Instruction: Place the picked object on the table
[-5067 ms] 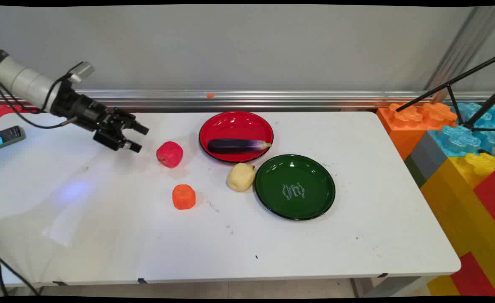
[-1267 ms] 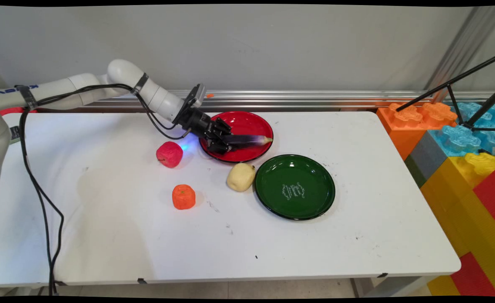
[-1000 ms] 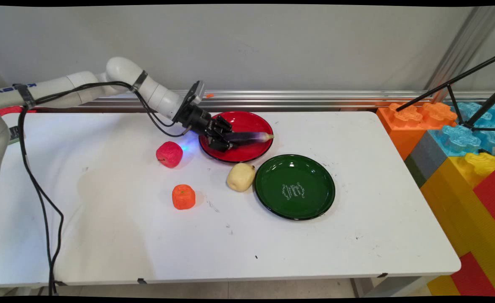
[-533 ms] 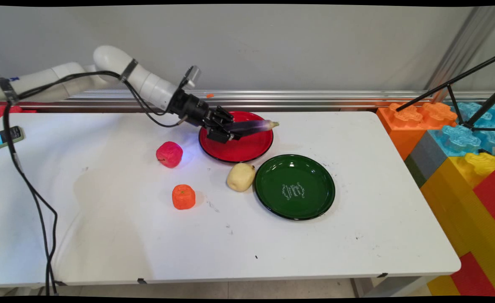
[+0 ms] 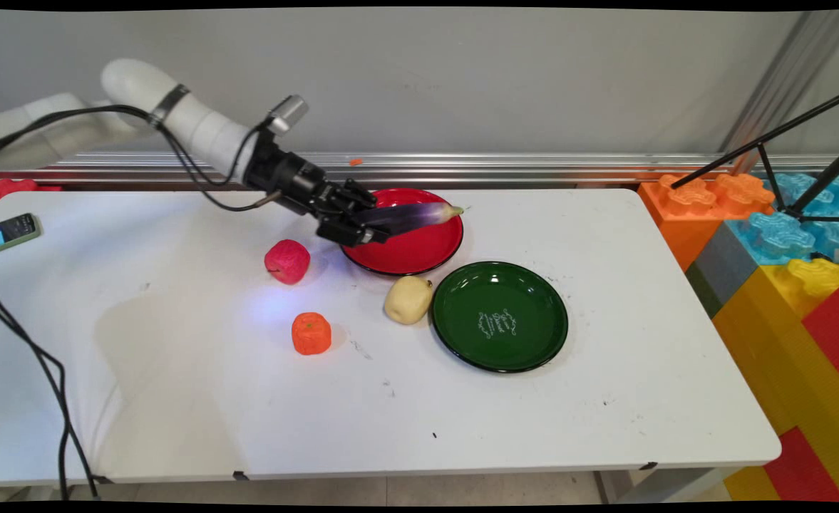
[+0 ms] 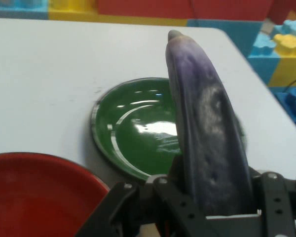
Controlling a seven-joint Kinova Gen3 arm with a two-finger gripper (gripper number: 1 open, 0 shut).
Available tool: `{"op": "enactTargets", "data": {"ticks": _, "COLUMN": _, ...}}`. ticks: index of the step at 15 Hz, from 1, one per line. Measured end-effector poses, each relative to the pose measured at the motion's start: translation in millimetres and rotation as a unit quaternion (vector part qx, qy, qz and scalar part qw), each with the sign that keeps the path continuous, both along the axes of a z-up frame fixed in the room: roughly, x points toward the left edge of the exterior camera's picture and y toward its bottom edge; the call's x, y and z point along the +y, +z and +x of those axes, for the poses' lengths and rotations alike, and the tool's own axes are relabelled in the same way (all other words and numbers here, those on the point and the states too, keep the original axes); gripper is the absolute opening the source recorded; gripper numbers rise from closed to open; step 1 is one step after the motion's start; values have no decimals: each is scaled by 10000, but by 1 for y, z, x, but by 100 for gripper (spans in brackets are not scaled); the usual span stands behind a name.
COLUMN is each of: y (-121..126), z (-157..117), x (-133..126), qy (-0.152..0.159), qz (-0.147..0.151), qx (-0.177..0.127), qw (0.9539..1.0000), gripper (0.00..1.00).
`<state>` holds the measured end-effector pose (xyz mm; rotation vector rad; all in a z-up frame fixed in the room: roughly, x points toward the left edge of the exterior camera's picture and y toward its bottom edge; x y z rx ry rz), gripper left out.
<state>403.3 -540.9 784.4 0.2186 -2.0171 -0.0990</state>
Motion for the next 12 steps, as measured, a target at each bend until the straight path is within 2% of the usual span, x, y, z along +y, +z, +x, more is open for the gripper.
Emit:
{"op": "enactTargets", "data": {"ticks": 6, "y": 16, "z": 22, "x": 60, "qy": -489, "qz": 248, "qx": 60, "qw": 9985, "gripper": 0}}
{"op": "enactTargets", "data": {"ticks": 12, "y": 5, "z": 43, "x": 96, "qy": -820, "qz": 393, "qx": -91, "qw": 9958, "gripper": 0}}
